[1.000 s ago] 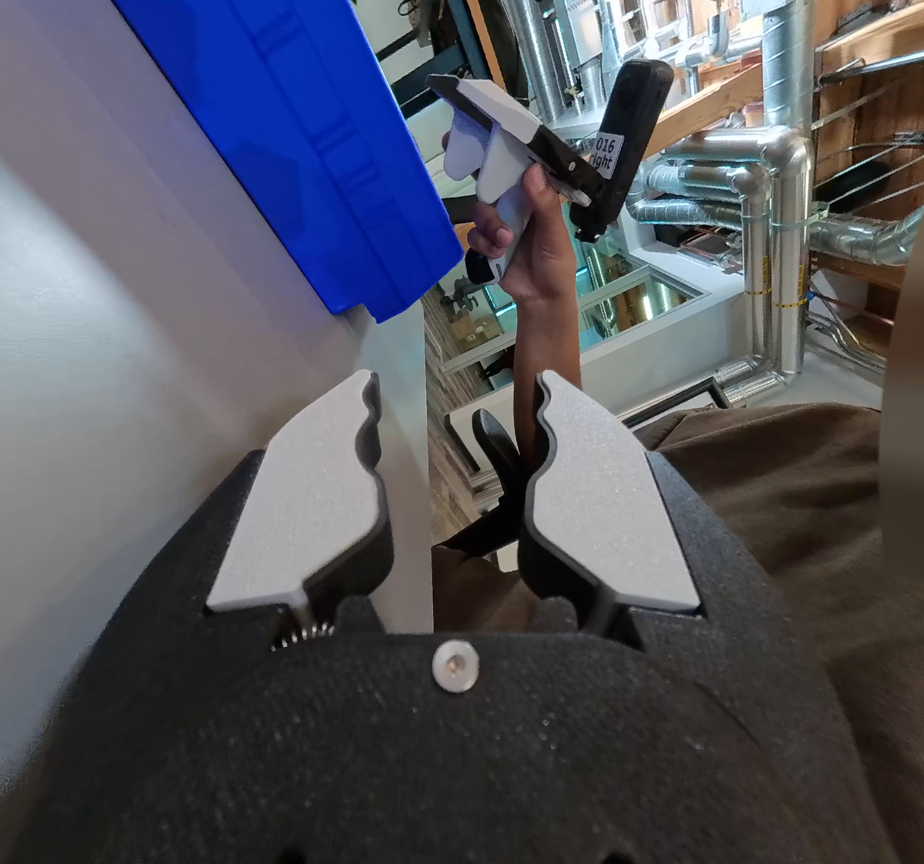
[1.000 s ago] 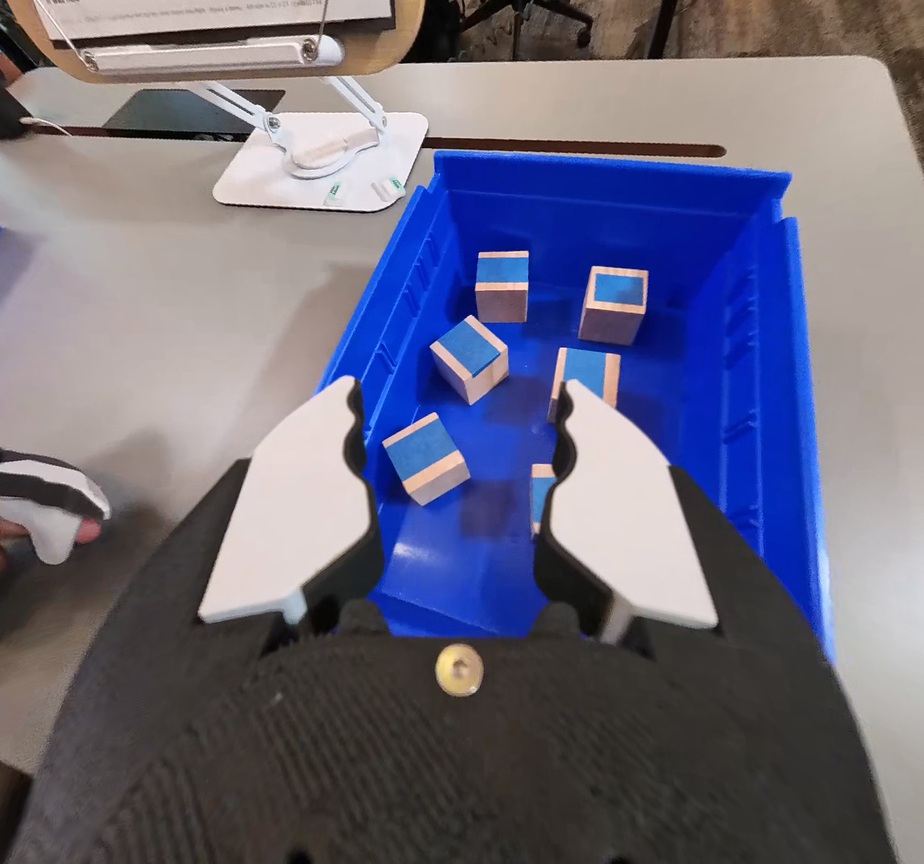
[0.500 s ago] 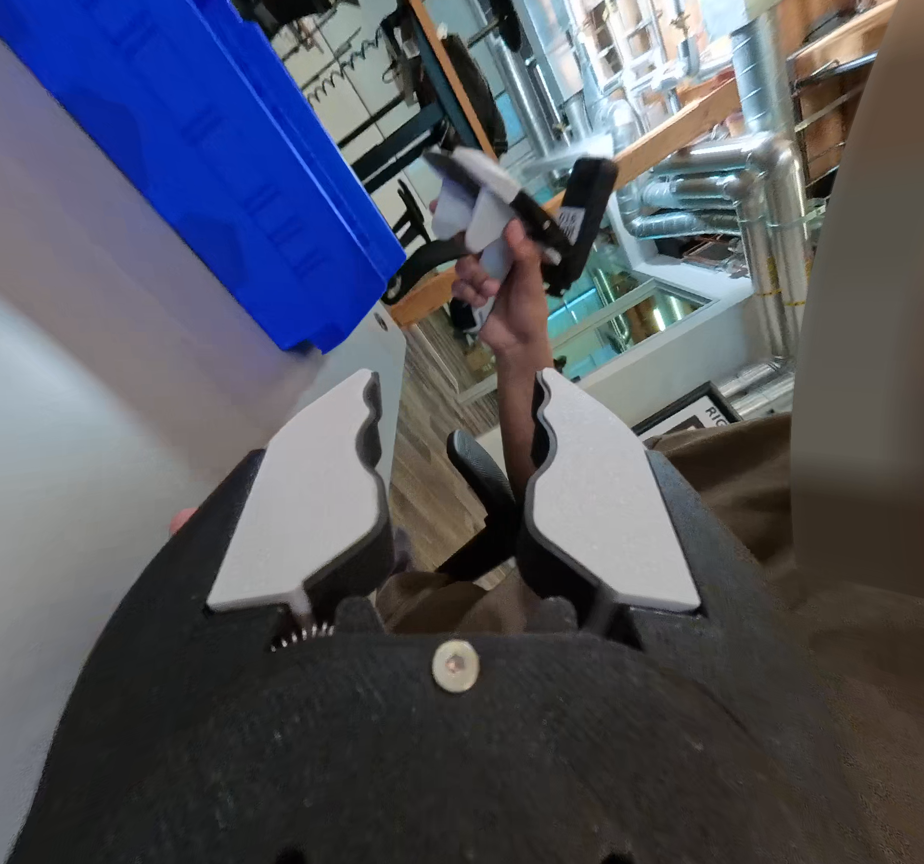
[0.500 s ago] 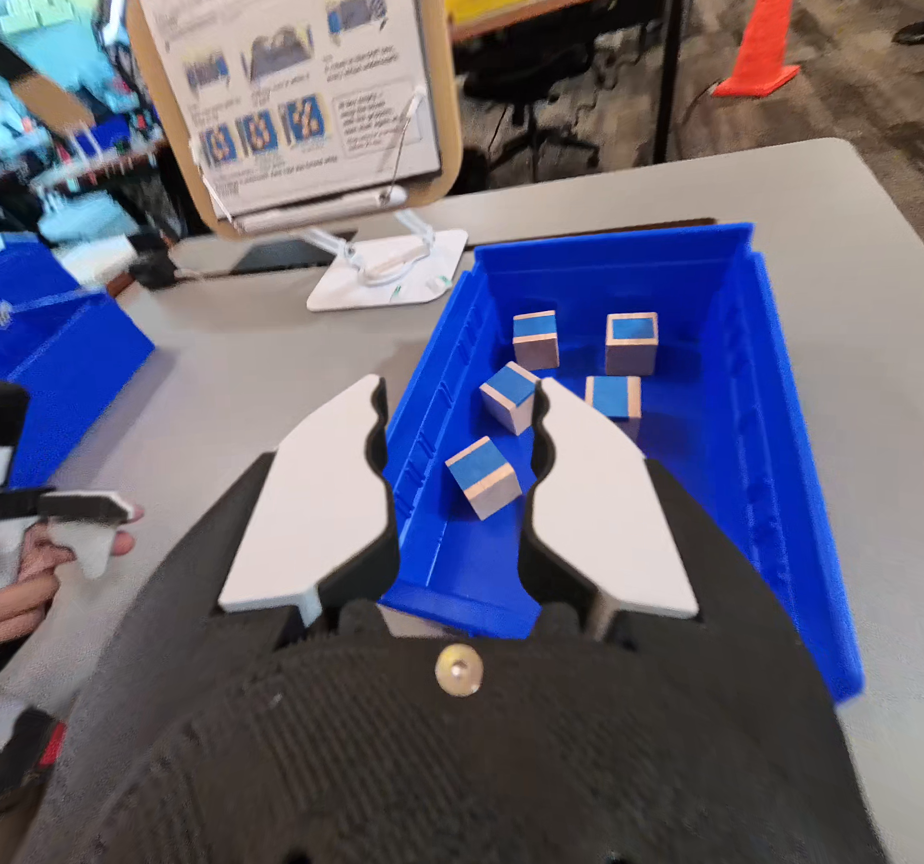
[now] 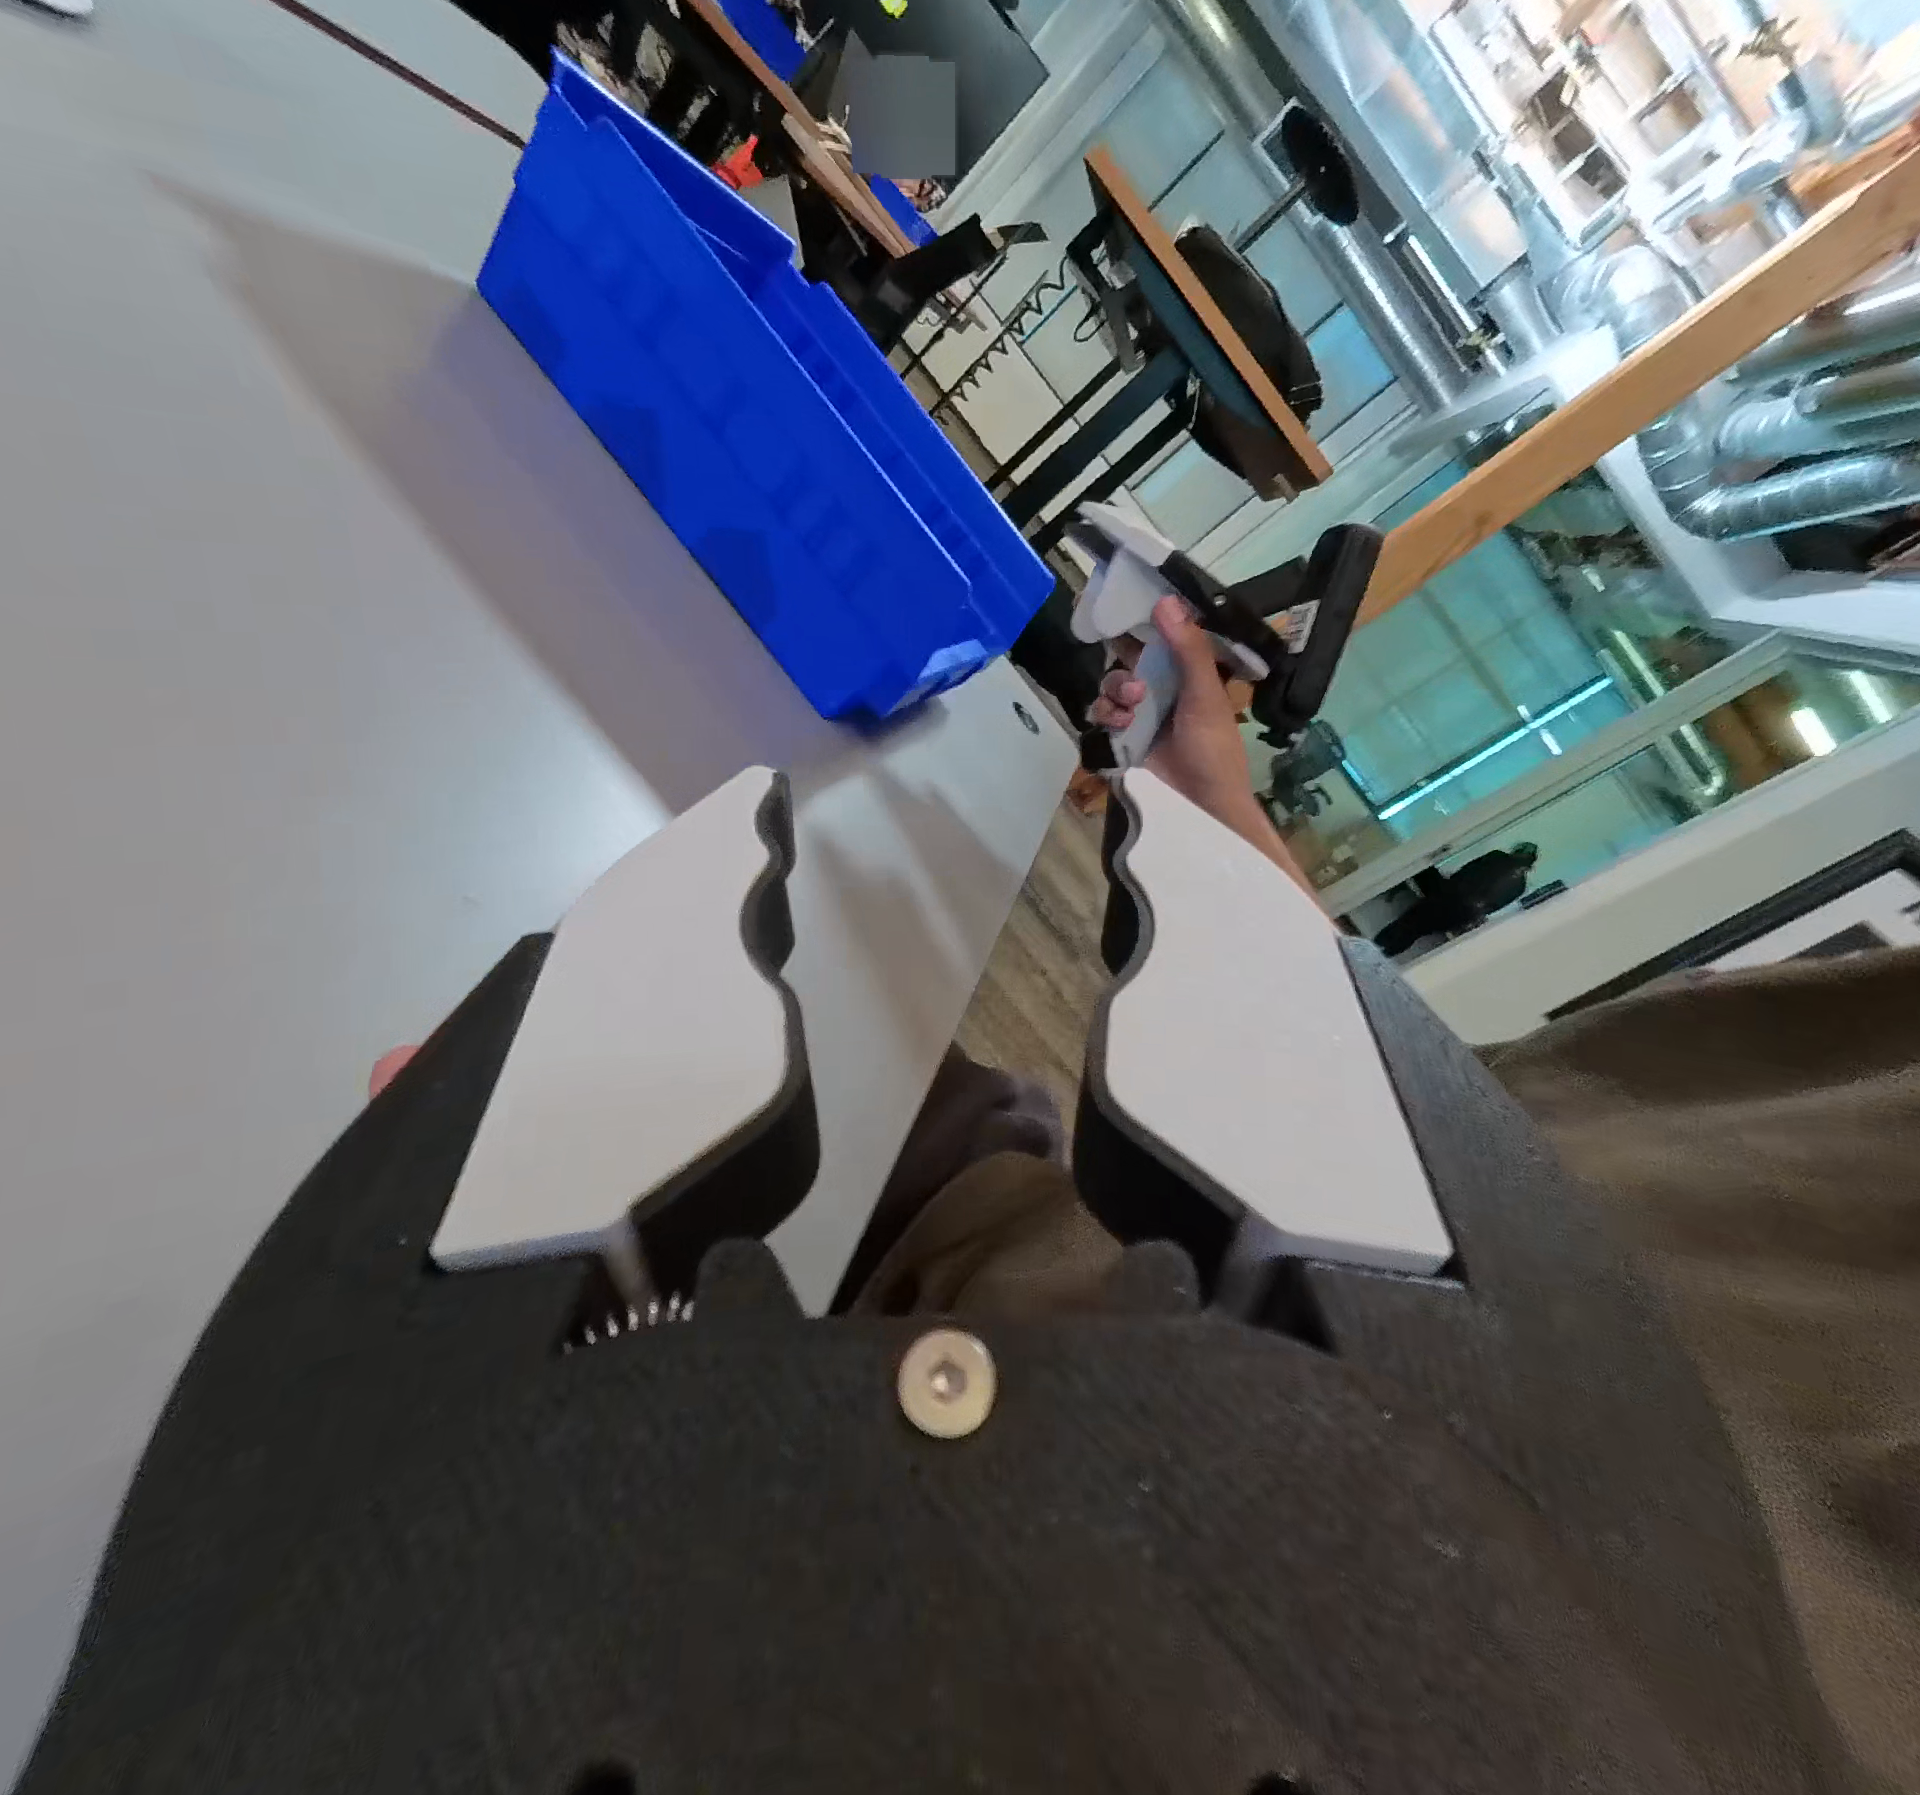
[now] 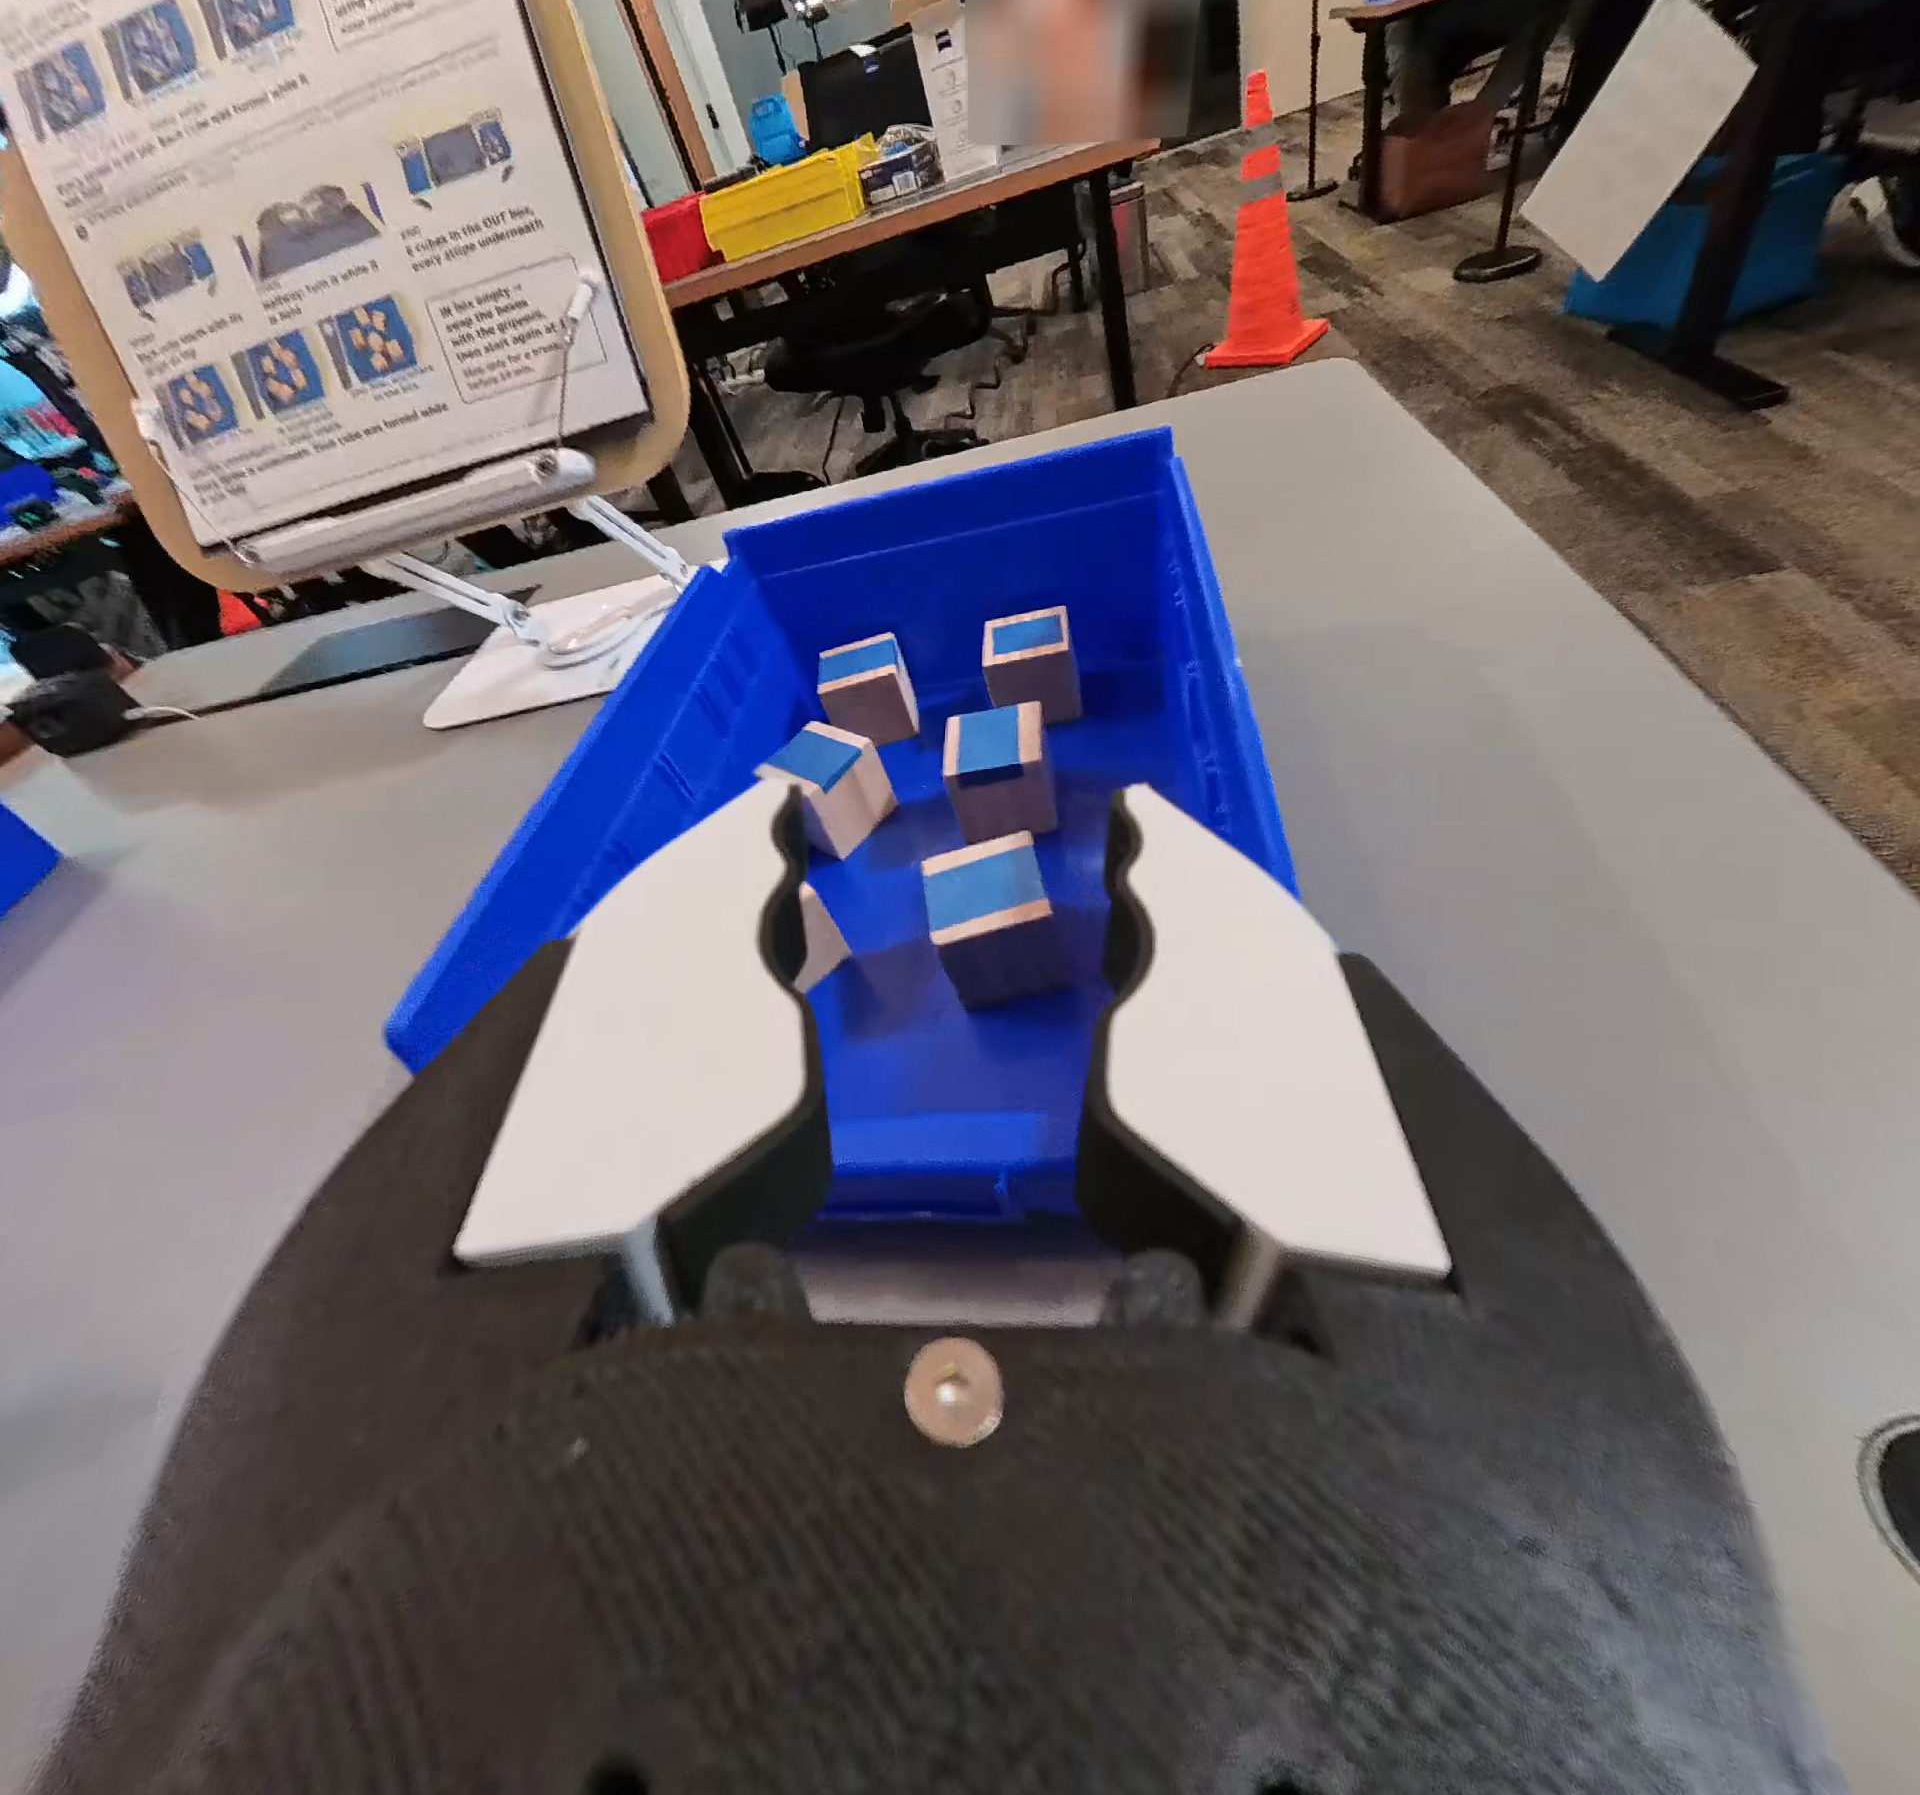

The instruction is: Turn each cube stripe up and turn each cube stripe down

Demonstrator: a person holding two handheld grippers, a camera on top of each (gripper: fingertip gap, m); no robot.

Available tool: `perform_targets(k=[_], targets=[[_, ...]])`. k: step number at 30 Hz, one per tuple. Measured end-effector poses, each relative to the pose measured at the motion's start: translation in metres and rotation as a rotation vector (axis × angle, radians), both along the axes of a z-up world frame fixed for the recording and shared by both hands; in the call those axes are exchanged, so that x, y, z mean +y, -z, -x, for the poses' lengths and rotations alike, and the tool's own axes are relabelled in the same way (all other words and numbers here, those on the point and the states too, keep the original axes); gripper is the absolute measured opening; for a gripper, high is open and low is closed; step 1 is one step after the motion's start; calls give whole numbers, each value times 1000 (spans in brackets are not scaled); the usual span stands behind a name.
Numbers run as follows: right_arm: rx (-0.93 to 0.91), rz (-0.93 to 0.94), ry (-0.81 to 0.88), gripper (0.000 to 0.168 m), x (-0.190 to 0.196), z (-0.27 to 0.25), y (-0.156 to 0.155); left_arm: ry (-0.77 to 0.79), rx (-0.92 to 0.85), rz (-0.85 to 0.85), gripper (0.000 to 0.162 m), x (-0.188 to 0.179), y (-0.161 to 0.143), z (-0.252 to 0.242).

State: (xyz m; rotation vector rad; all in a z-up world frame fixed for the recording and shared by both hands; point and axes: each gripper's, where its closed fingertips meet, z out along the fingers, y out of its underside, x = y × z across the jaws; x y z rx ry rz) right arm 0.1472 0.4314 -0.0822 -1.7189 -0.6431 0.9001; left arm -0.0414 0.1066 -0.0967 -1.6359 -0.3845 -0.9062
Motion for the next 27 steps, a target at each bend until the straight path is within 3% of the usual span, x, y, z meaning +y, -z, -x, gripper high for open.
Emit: perform_targets(k=[5, 10, 14, 20, 23, 27], targets=[[72, 10, -11, 57, -3, -4, -9, 42, -34, -90, 58, -14, -32, -24], [51, -39, 34, 58, 3, -19, -11, -5, 239, 47, 57, -18, -3, -25], [23, -123, 146, 63, 24, -45, -14, -95, 282, 66, 54, -16, 11, -10], [-10, -94, 171, 86, 60, -53, 5, -279, 267, 28, 53, 2, 2, 44], [-35, -94, 159, 85, 67, -44, 7, -340, 137, -29, 55, 35, -15, 88], [-122, -46, 329, 71, 85, -53, 10, -457, 342, -11, 53, 65, -18, 142]])
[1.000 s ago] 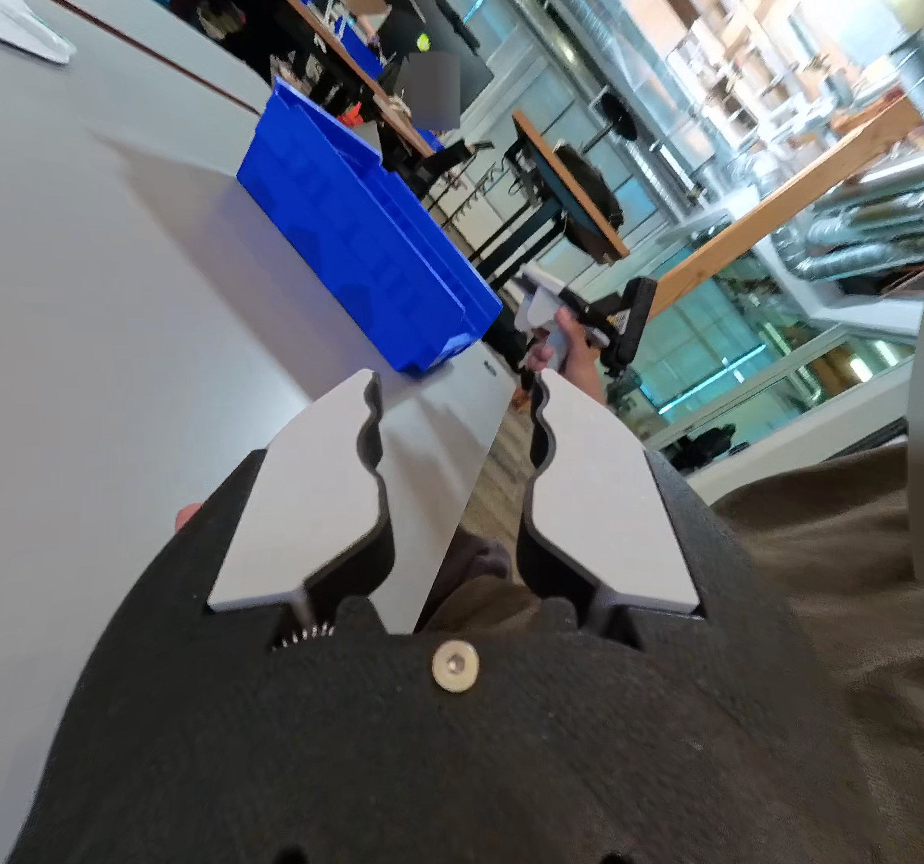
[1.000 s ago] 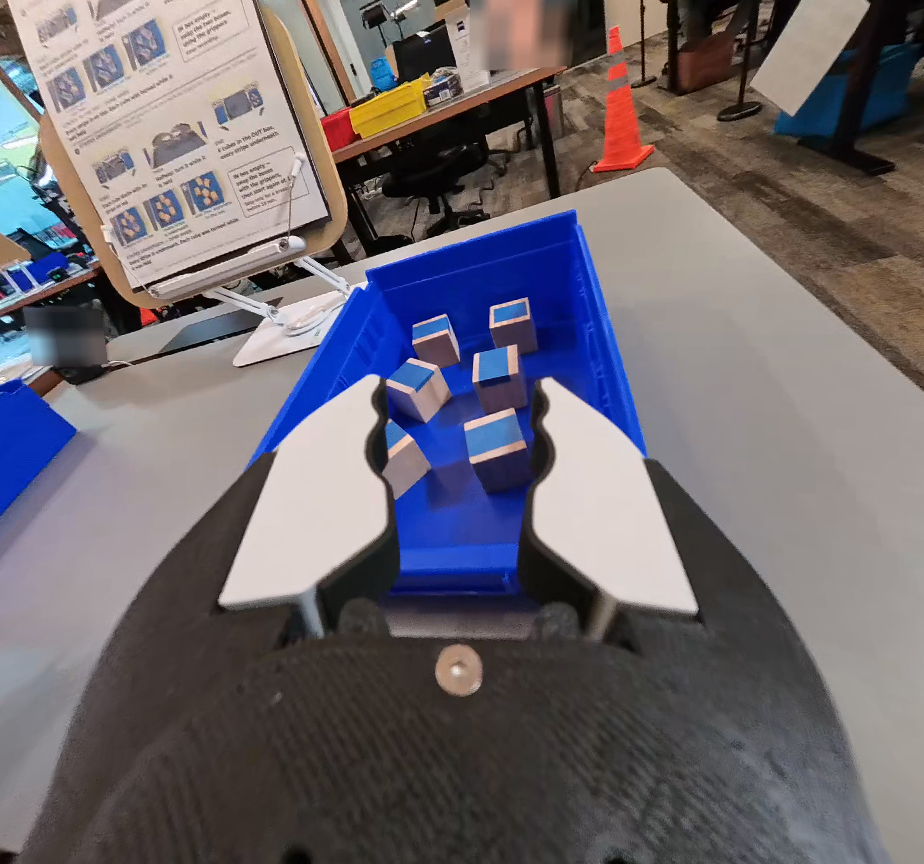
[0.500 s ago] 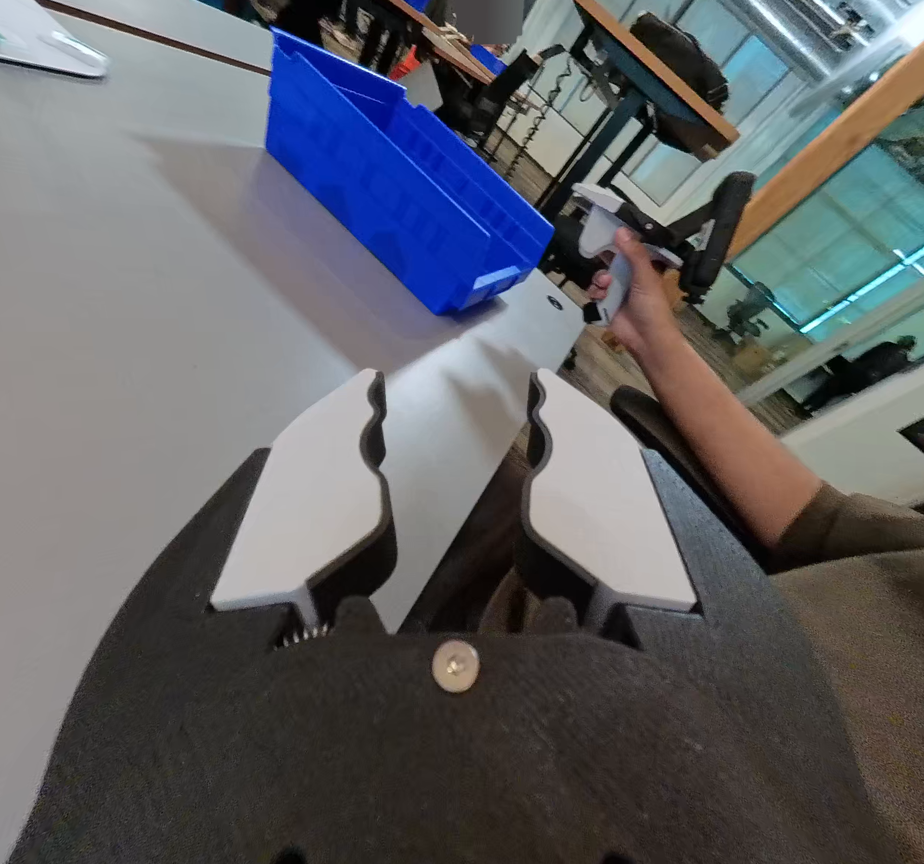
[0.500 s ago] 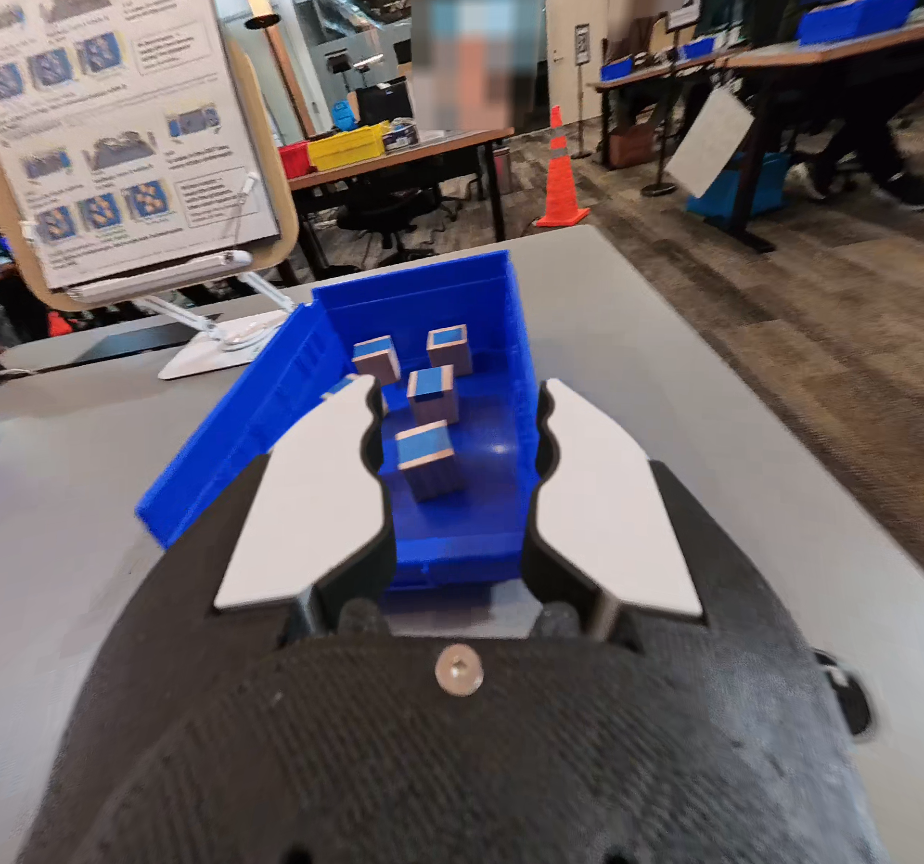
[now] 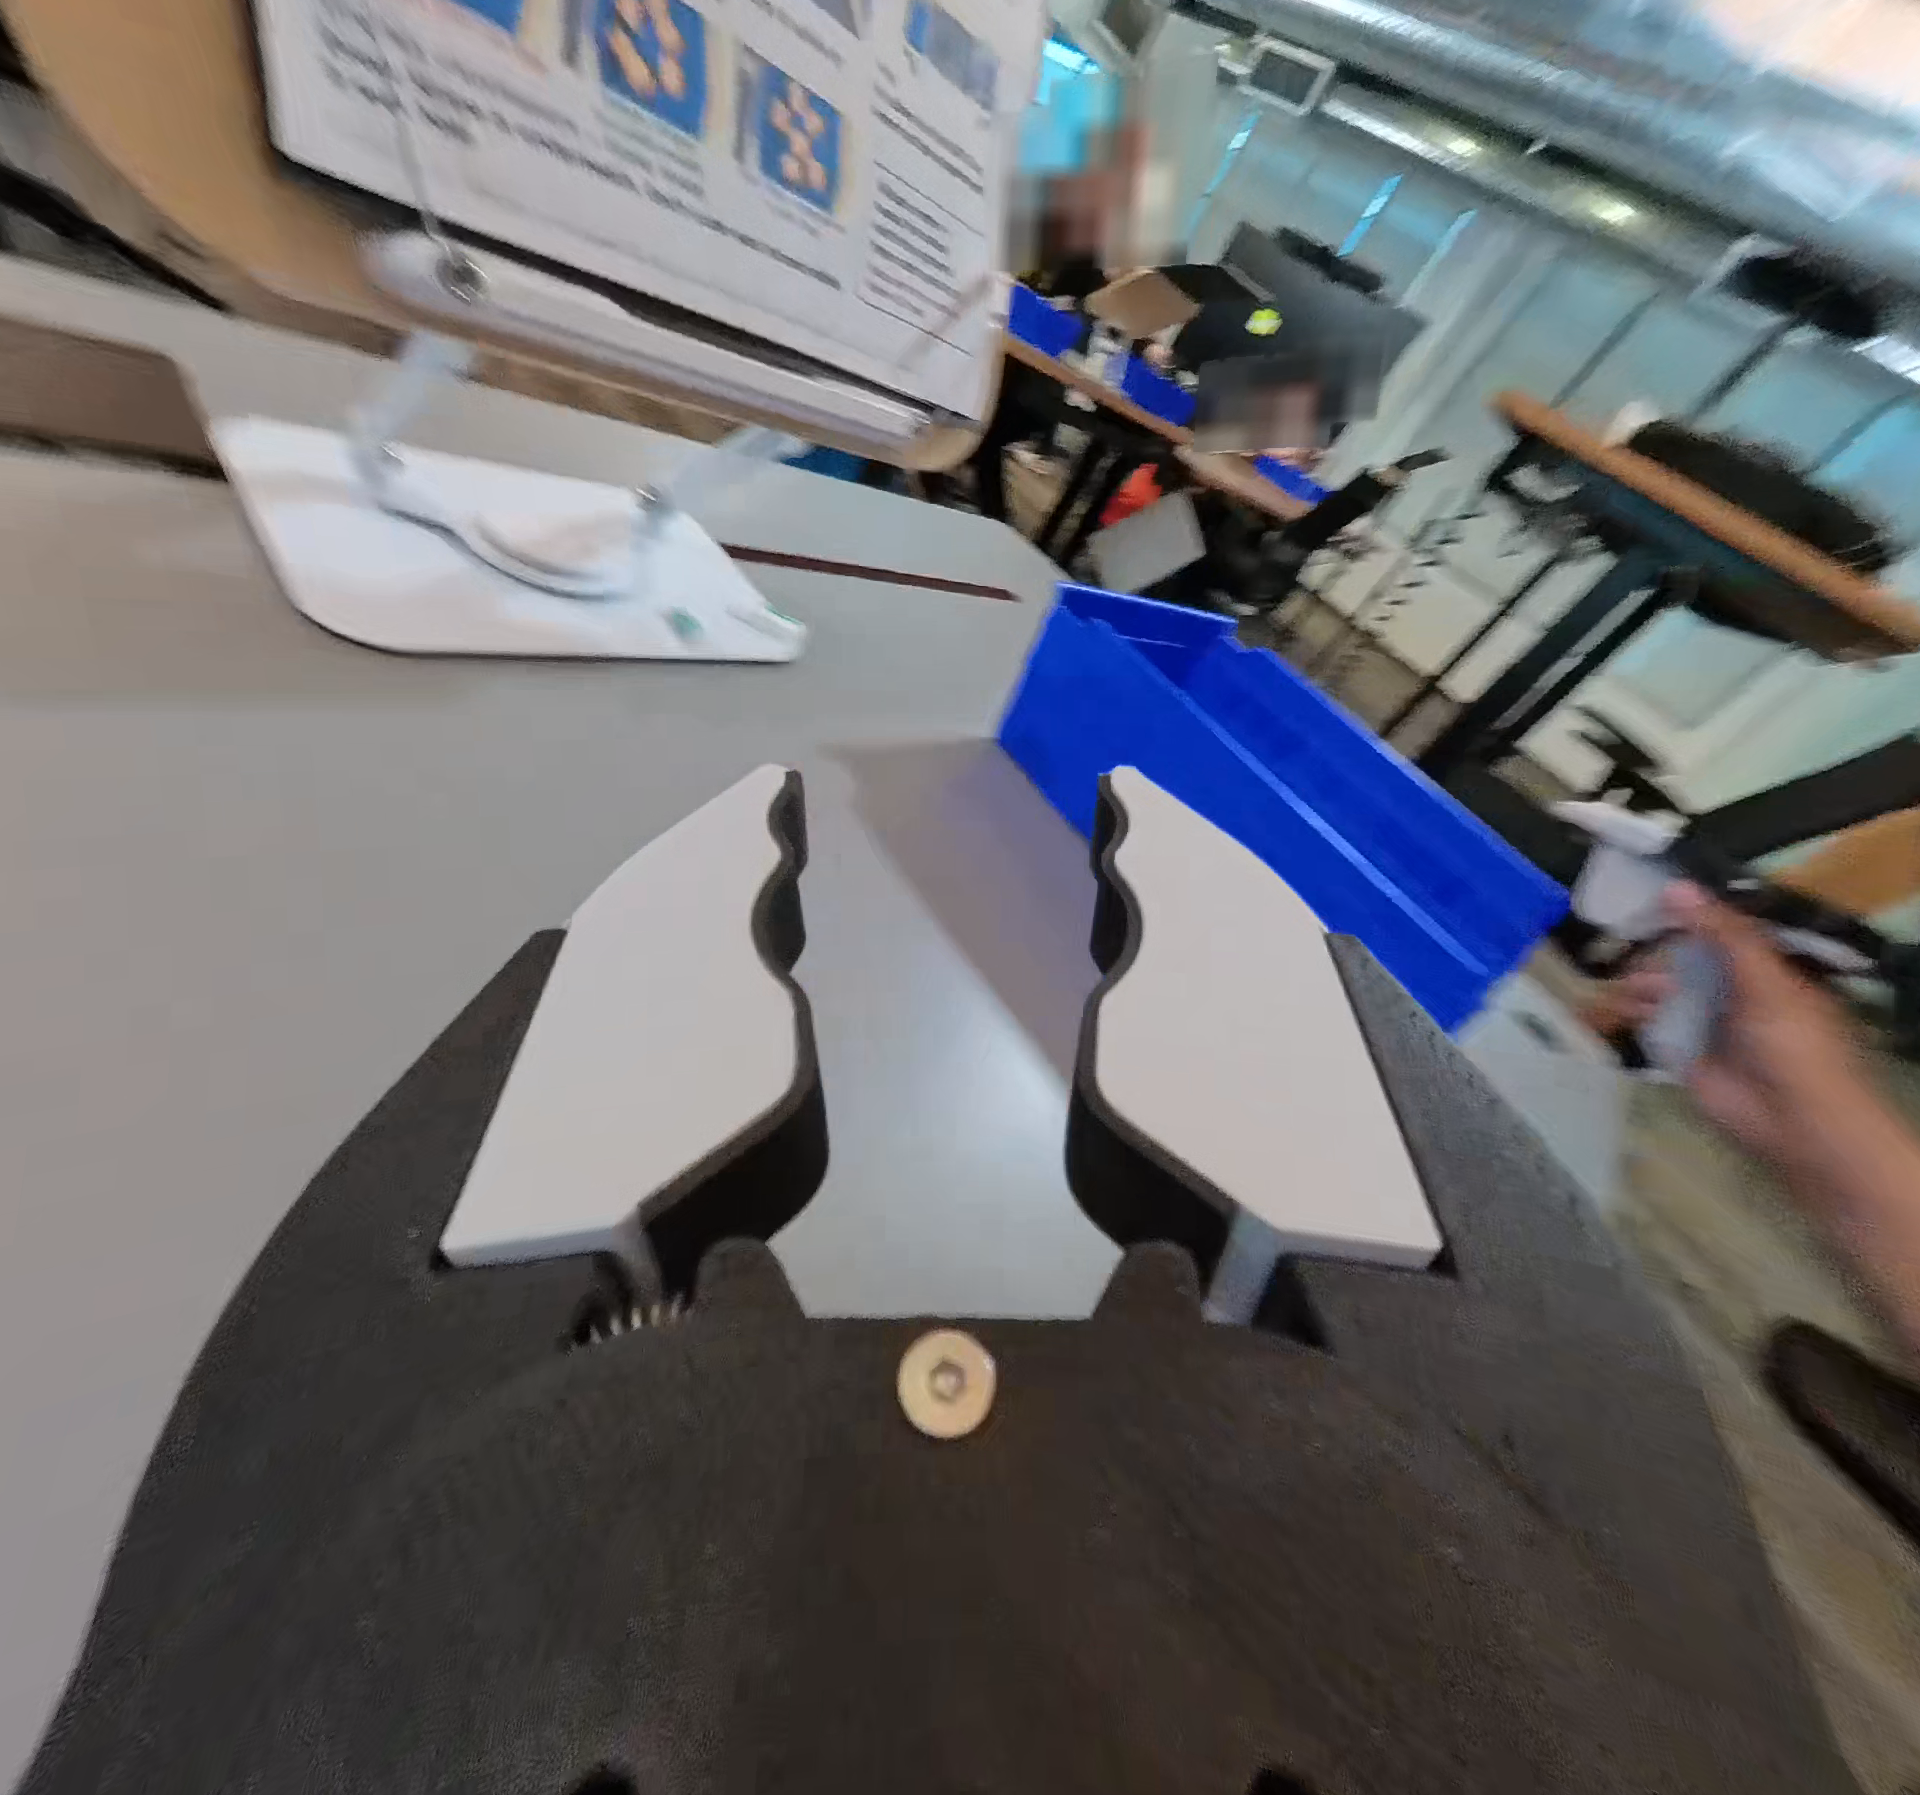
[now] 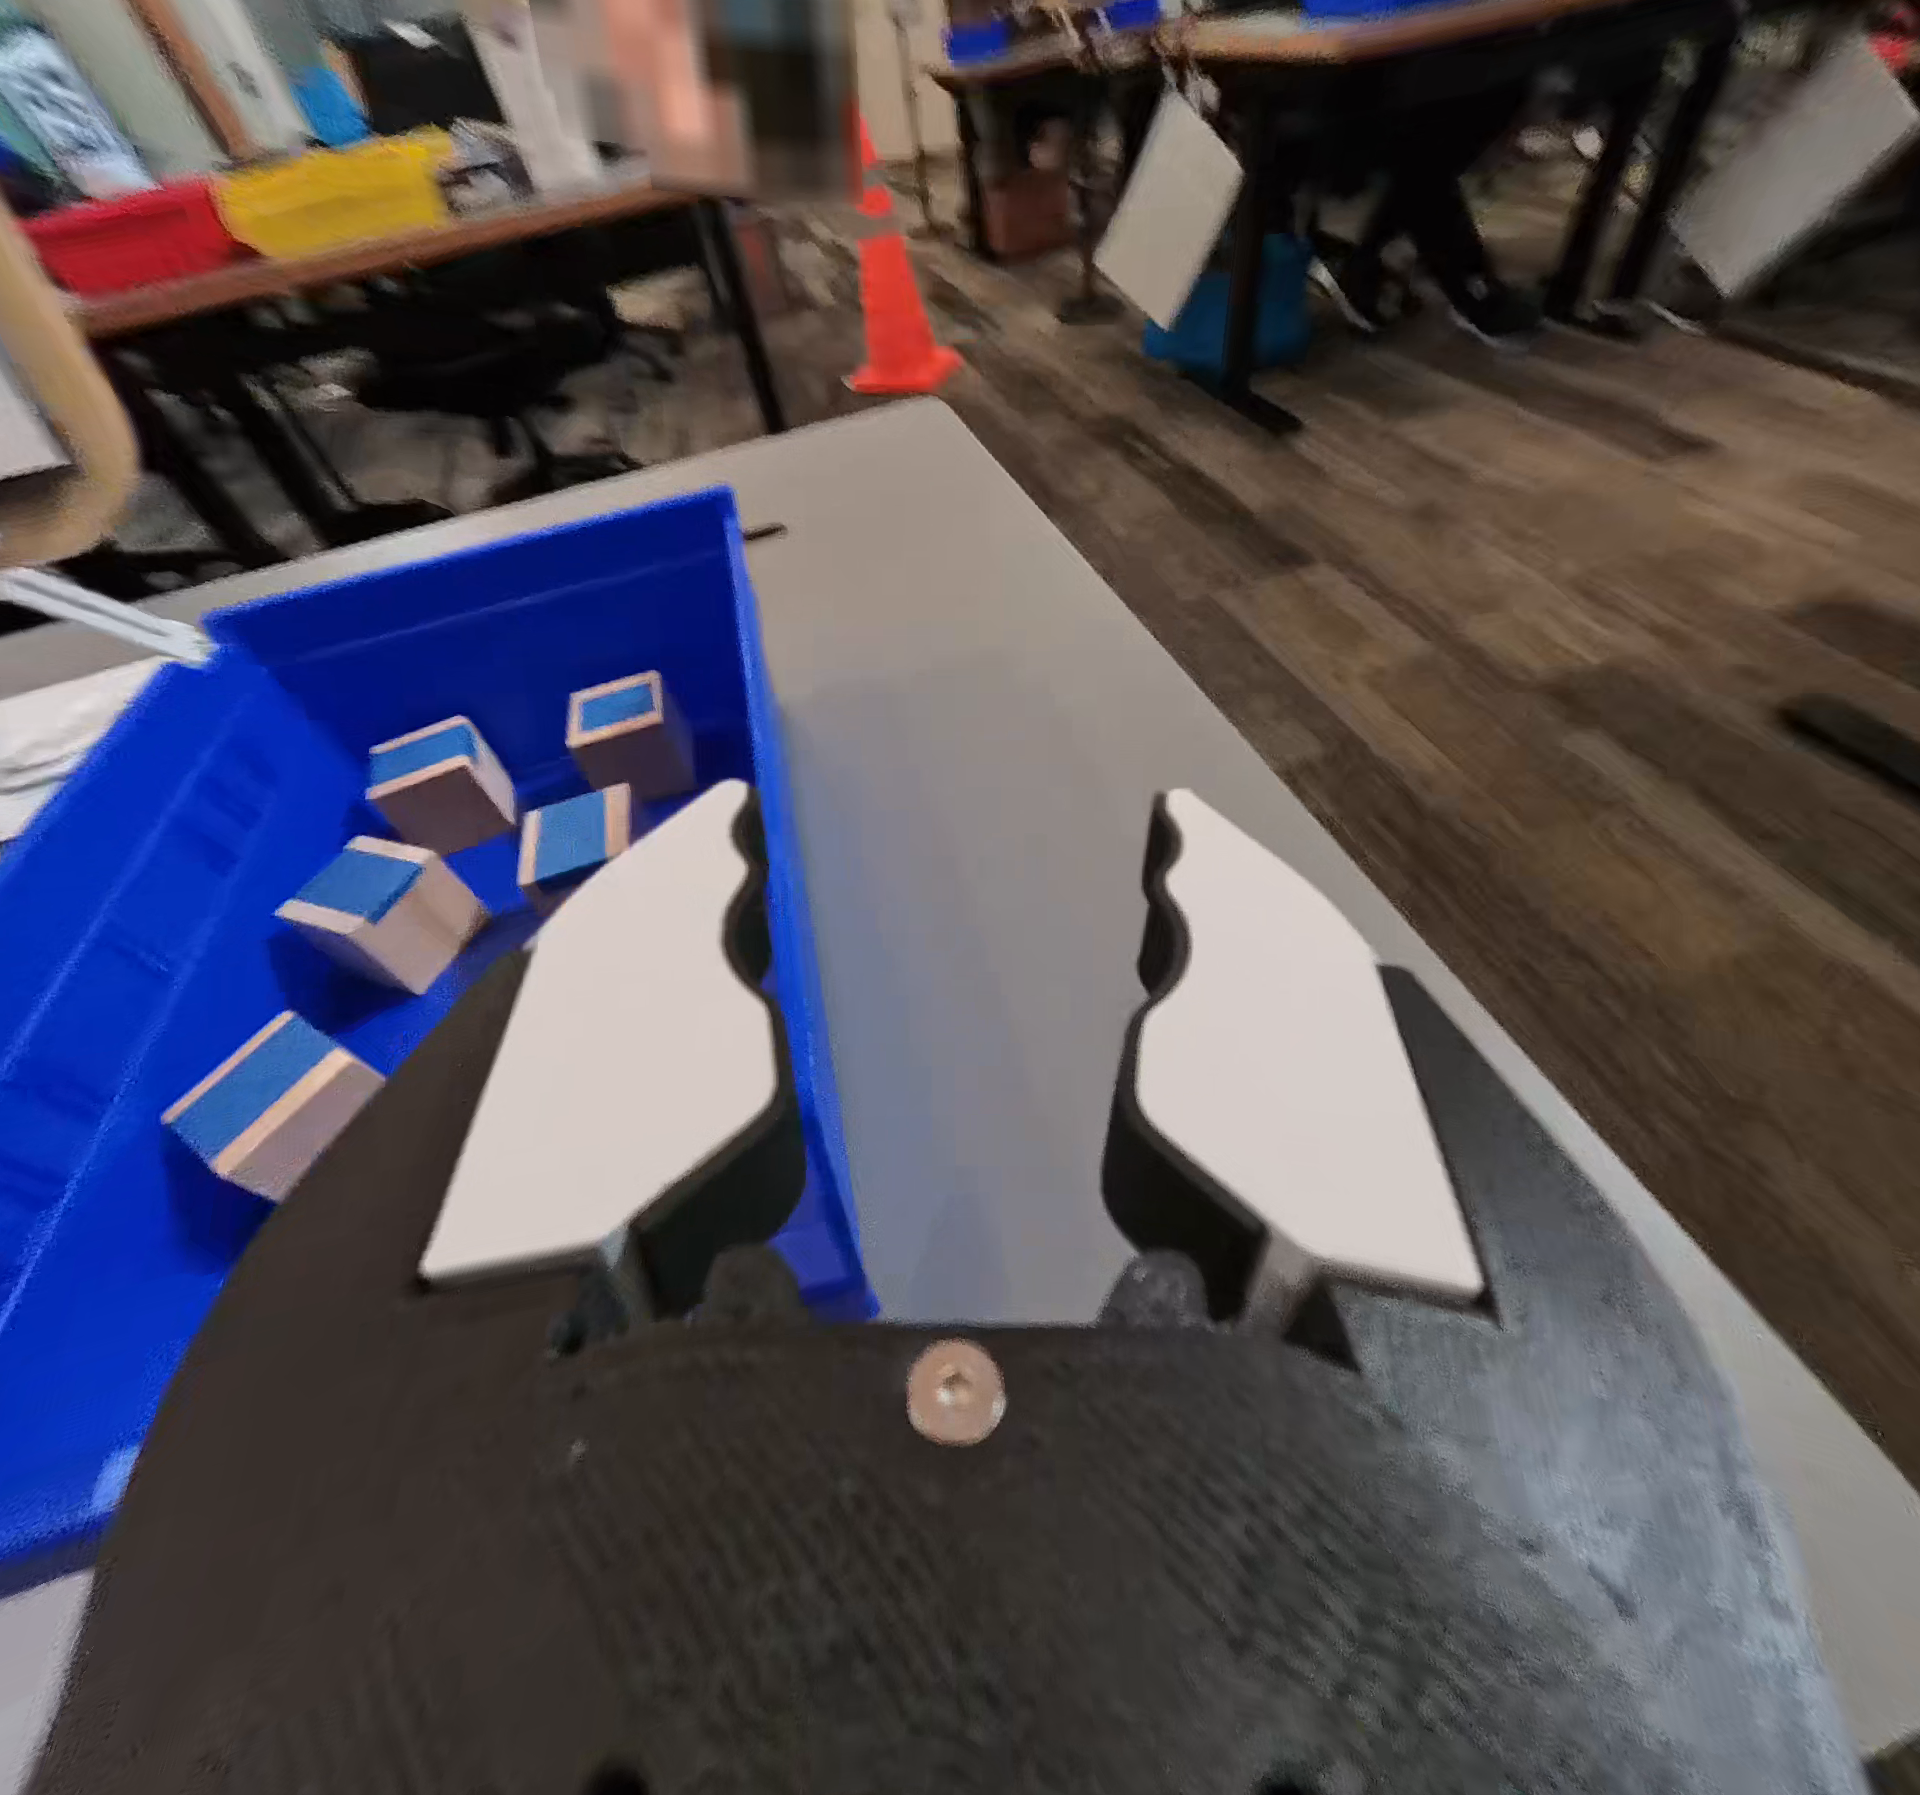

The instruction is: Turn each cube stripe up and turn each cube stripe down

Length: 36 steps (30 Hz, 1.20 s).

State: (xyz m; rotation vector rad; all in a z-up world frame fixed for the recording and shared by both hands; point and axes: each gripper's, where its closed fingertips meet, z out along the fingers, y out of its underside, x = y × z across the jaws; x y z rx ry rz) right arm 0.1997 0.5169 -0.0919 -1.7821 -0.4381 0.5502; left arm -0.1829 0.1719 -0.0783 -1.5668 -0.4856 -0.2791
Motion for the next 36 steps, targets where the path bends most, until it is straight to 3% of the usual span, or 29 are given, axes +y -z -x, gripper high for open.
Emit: perform_targets(k=[4, 7, 9, 11, 13, 17, 19, 22, 25, 27, 30, 33, 36], targets=[[-90, -1, 20, 70, 0, 16, 5, -23, -8, 73, 53, -2, 28, 23], [-101, -61, -36, 62, -3, 28, 5, 53, -169, -28, 53, -4, 25, 23], [-85, -88, -146, 64, -10, 40, 5, 140, -204, 0, 54, -3, 26, 18], [-141, -109, -193, 65, -10, 40, 13, 106, -182, 29, 53, -5, 31, 27], [-221, -123, -93, 65, 5, 24, 21, 99, -217, 32, 53, -6, 32, 30], [-305, -117, -188, 67, 0, 46, 35, 133, -303, -38, 52, 4, 33, 24], [-351, -151, -223, 59, -5, 55, 35, 143, -285, -8, 53, 8, 38, 24], [-372, -177, -195, 43, -3, 53, 36, 142, -208, -61, 53, 3, 17, 22], [-397, -111, -210, 51, -10, 44, 45, 133, -160, -27, 50, -4, 20, 7], [-305, -116, -206, 45, -14, 40, 47, 170, -81, 11, 50, -10, 24, -11], [-209, -38, -223, 57, -12, 44, 51, 79, 105, 100, 50, -15, 35, -12], [-297, 142, -330, 73, -29, 56, 61, 118, 114, 182, 56, -11, 29, -21], [-298, 104, -307, 78, -31, 58, 65, 74, 125, 129, 52, -20, 26, -23]])
